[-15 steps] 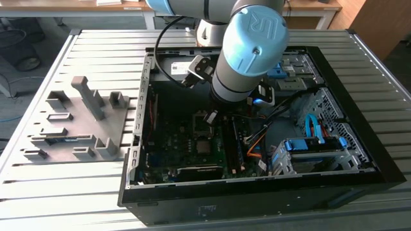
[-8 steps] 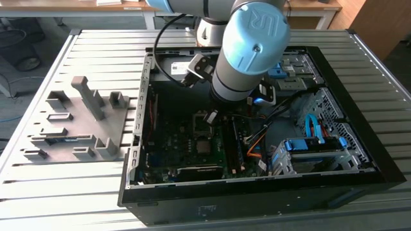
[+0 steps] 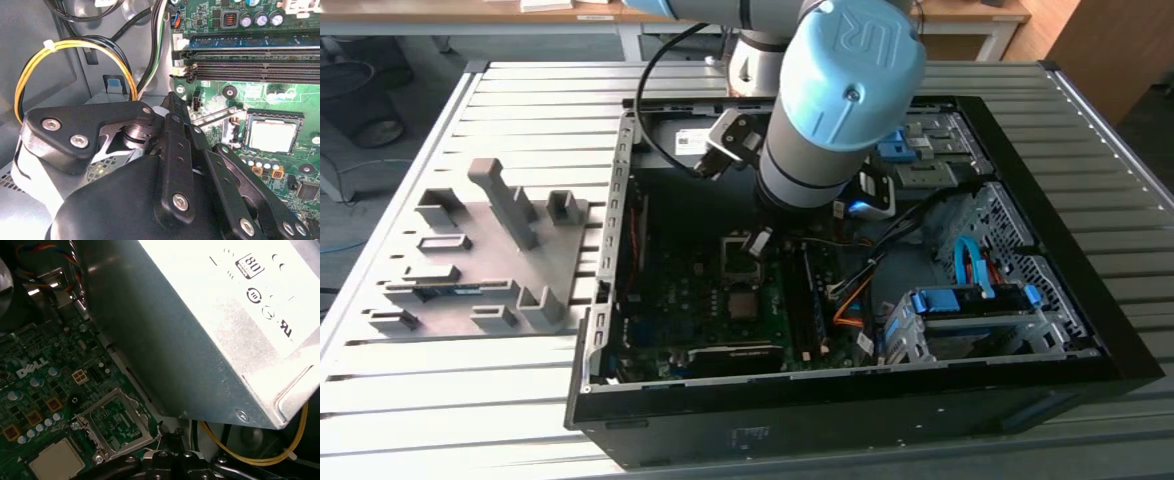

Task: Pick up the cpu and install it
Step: 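Close the cpu cover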

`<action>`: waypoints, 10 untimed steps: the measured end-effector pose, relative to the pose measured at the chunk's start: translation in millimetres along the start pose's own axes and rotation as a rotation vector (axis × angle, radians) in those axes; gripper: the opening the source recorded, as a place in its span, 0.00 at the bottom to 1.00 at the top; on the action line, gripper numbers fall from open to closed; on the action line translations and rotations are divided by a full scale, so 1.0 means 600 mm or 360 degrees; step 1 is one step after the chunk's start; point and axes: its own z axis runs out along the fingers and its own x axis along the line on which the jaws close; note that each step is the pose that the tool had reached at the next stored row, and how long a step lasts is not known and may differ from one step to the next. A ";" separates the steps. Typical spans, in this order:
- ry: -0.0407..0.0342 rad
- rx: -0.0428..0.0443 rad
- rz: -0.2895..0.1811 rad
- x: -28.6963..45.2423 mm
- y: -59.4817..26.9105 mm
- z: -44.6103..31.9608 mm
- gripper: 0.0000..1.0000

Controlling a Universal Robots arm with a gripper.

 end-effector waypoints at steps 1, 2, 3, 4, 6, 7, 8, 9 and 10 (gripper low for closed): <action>-0.0001 0.0002 -0.0001 0.000 0.000 -0.002 0.10; -0.0002 0.0003 -0.0001 0.001 0.001 -0.003 0.10; -0.0004 0.0005 -0.0002 0.002 0.001 -0.005 0.10; -0.0005 0.0007 -0.0003 0.002 0.002 -0.006 0.10; -0.0007 0.0009 -0.0005 0.003 0.002 -0.010 0.10; -0.0007 0.0010 -0.0005 0.004 0.002 -0.011 0.10; -0.0008 0.0011 -0.0005 0.004 0.002 -0.013 0.10; -0.0009 0.0013 -0.0006 0.005 0.003 -0.015 0.10; -0.0011 0.0015 -0.0006 0.006 0.003 -0.016 0.10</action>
